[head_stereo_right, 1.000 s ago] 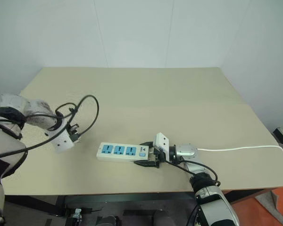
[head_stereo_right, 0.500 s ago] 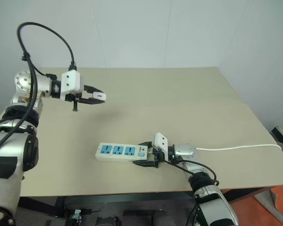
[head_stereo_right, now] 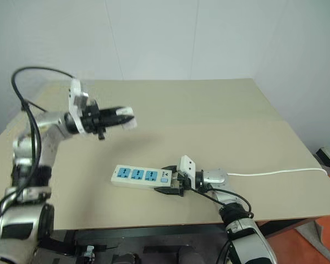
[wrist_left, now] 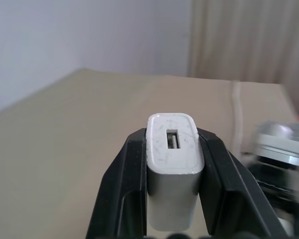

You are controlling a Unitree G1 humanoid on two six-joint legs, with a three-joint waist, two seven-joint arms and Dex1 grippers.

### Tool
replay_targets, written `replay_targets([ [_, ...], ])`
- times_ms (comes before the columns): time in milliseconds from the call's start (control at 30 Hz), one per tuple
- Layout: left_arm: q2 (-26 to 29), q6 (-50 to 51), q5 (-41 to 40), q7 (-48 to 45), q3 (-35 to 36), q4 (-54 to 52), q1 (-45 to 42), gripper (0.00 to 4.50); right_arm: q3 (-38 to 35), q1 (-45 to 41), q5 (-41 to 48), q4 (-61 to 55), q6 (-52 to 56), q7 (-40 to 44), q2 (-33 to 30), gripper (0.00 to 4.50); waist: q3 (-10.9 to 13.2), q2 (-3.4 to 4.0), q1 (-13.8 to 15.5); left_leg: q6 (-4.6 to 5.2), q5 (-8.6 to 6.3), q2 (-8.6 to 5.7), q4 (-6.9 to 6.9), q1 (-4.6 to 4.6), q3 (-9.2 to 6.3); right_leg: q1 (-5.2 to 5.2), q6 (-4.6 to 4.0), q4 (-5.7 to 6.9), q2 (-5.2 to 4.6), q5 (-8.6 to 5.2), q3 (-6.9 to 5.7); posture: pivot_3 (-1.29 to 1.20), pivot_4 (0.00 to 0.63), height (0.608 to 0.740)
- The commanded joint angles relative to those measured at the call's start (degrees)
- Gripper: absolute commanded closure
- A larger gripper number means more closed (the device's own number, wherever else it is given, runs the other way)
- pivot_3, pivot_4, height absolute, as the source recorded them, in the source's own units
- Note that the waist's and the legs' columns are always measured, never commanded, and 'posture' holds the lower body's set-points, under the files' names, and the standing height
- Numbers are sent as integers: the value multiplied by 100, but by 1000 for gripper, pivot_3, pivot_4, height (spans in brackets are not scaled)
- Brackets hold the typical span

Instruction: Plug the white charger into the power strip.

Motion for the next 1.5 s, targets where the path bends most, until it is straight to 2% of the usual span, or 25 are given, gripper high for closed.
replay_targets([
  [33, 47, 117, -365, 264, 154, -1096, 491, 3490, 42, 118, -12, 9, 52, 14, 21, 1085, 0, 0, 14, 0, 0, 0, 1, 5, 0, 4, 0, 0, 0, 0, 0, 0, 150, 740],
  [167, 38, -409, -446, 43, 69, -1436, 1170, 3490, 80, 119, -11, 16, 50, 75, 21, 1085, 0, 0, 22, -1, -1, -1, -2, 43, 3, 50, -1, -13, 0, -3, -1, 0, 150, 740],
  [233, 80, -579, -616, -353, -27, -1512, 1435, 3490, 98, 90, -18, 43, 41, 101, 31, 1085, 0, 0, 21, -1, -1, -1, -2, 45, 4, 53, -2, -18, -1, -4, -1, 0, 150, 740],
  [367, 161, -709, -740, -859, -252, -1458, 1648, 3490, 109, 32, -31, 94, 37, 112, 64, 1085, 0, 0, 20, -1, -1, -1, -3, 43, 5, 53, -4, -23, -1, -5, -1, 0, 150, 740],
  [733, 13, -1125, -439, -1246, -878, -648, 1249, 3490, 115, -33, -62, 220, 13, 202, 60, 1085, 0, 0, 10, -1, -1, -1, -6, 40, 5, 53, -7, -35, -1, -6, 0, 0, 150, 740],
  [967, -134, -1814, 40, -1577, -1311, 109, 1012, 3490, 118, -78, -72, 293, -4, 229, 72, 1085, 0, 0, -14, -1, -1, -1, -6, 42, 6, 54, -7, -37, 0, -6, 1, 0, 150, 740],
  [1500, -365, -2277, 240, -1651, -1378, 787, 724, 3490, 128, -93, -99, 330, 8, 283, 65, 1085, 0, -1, -15, -1, -1, -1, -7, 38, 5, 53, -7, -40, 0, -6, 1, 0, 150, 740],
])
